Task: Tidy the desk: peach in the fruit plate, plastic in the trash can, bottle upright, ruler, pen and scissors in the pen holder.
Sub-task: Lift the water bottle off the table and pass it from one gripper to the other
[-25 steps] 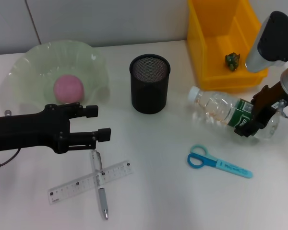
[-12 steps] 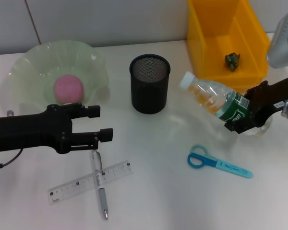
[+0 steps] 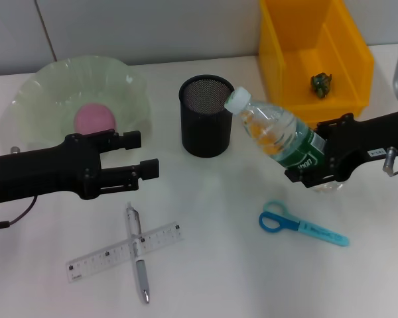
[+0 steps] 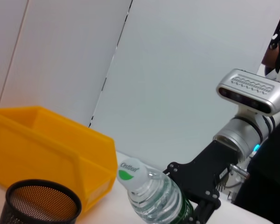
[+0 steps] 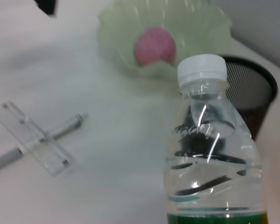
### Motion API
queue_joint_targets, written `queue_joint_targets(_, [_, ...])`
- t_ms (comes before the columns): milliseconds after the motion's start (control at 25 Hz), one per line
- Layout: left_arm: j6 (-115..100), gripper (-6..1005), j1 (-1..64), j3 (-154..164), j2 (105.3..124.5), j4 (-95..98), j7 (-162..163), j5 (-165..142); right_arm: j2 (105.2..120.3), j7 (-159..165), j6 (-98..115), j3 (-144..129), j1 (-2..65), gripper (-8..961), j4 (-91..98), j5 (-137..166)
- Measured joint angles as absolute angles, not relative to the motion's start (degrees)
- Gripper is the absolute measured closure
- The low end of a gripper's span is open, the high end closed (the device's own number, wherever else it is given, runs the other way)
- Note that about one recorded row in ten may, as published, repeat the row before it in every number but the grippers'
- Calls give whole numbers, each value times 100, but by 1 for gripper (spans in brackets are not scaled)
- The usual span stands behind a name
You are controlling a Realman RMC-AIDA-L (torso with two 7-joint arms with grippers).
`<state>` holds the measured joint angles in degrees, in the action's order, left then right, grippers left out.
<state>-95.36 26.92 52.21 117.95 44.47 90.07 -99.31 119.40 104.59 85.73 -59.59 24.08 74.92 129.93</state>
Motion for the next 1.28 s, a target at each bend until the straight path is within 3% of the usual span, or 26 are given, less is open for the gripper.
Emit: queue_joint_targets(1280, [-9726, 205, 2832, 5279, 11861, 2956, 7606, -7976, 11955, 7814, 8264, -6539, 2068, 206, 6083, 9553])
